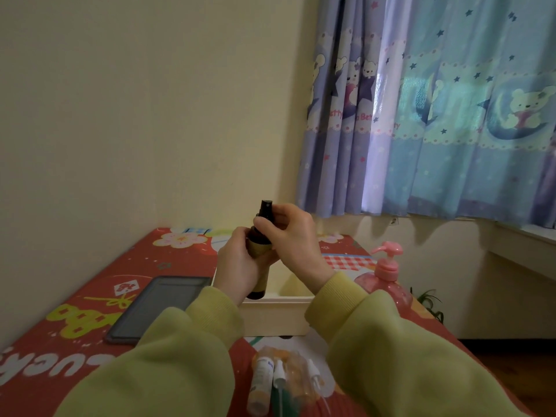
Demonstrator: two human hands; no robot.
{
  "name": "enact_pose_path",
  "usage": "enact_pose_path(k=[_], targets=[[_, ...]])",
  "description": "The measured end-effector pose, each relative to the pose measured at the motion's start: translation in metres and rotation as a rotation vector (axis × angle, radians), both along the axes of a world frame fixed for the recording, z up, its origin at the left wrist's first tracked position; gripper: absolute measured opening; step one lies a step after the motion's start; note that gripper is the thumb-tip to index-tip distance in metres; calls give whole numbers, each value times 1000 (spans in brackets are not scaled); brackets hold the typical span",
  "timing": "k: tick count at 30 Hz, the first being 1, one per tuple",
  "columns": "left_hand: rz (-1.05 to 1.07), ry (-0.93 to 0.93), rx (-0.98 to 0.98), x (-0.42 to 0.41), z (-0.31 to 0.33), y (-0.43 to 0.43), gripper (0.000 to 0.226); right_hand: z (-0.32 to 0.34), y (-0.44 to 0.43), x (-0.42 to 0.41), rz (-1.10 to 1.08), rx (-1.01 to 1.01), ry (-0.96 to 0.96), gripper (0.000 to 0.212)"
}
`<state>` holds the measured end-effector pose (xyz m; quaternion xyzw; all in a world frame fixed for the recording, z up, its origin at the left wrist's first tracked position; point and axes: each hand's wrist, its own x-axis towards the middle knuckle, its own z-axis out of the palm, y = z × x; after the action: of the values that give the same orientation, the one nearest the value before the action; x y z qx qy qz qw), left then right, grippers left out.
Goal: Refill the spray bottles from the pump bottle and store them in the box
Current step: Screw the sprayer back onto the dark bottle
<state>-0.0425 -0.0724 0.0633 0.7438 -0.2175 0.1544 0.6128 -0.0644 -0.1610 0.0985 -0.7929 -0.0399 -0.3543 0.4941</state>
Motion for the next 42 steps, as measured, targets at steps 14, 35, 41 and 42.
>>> enact_pose_path(k=[14, 35, 41, 42], targets=[[-198, 128, 72, 23, -53, 47, 22, -44, 7, 8, 160, -103, 205, 28], [-148, 328, 179, 51, -119, 71, 30, -118, 31, 46, 160, -225, 396, 35], [-123, 309, 230, 48, -117, 70, 29, -117, 31, 46, 195, -230, 429, 40], [-124, 314, 240, 48, -117, 69, 29, -115, 30, 45, 214, -241, 458, 44]])
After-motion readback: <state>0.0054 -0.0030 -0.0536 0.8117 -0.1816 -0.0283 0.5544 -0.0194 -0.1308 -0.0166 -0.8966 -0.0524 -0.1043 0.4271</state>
